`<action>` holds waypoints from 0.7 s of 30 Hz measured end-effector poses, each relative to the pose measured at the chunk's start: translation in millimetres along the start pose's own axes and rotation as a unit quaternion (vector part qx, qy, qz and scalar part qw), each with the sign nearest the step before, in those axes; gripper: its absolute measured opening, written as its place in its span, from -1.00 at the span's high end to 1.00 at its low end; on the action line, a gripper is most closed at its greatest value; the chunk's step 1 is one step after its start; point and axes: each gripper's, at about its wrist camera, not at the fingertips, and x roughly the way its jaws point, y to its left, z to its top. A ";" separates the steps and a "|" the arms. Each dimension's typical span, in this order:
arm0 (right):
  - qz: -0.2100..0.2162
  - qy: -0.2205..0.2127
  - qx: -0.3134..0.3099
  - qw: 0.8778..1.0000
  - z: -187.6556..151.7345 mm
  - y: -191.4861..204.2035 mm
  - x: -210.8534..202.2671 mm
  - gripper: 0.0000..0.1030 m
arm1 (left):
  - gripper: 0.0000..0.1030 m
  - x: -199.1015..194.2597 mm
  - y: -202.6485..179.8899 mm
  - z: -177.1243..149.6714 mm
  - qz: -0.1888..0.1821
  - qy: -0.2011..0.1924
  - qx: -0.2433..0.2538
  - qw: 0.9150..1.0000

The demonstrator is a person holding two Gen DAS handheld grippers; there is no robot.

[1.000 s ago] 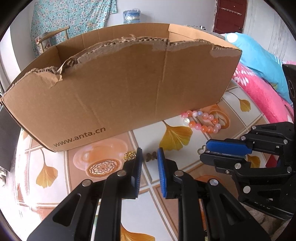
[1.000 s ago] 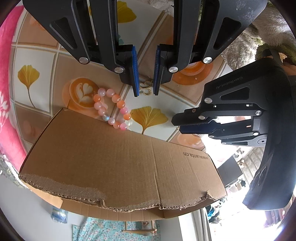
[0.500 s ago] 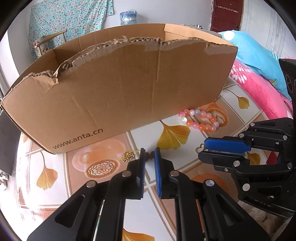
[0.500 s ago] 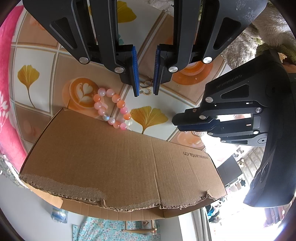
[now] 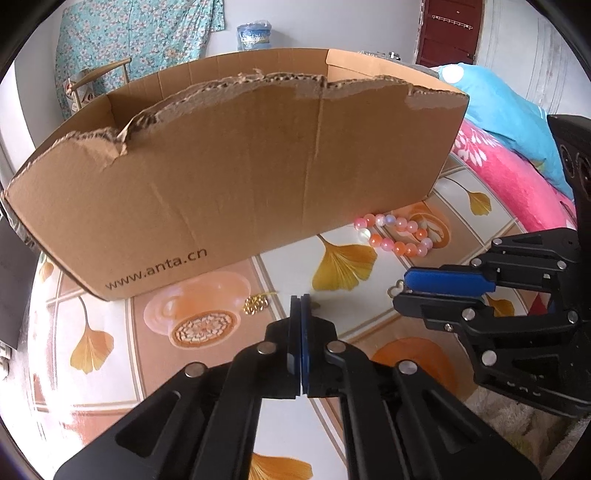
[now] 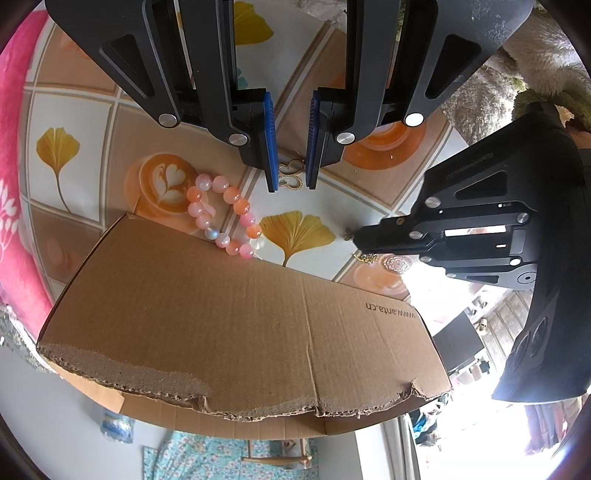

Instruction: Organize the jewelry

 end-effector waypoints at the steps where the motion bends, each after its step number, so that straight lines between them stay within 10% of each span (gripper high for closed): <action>1: 0.000 0.000 0.000 1.000 -0.4 -0.2 -0.2 0.75 | 1.00 -1.3 0.7 -1.1 -0.002 0.002 -0.002 1.000; 21: 0.003 -0.002 0.003 1.000 0.9 -2.1 1.4 0.75 | 0.77 7.0 5.7 11.4 -0.069 -0.001 0.039 0.997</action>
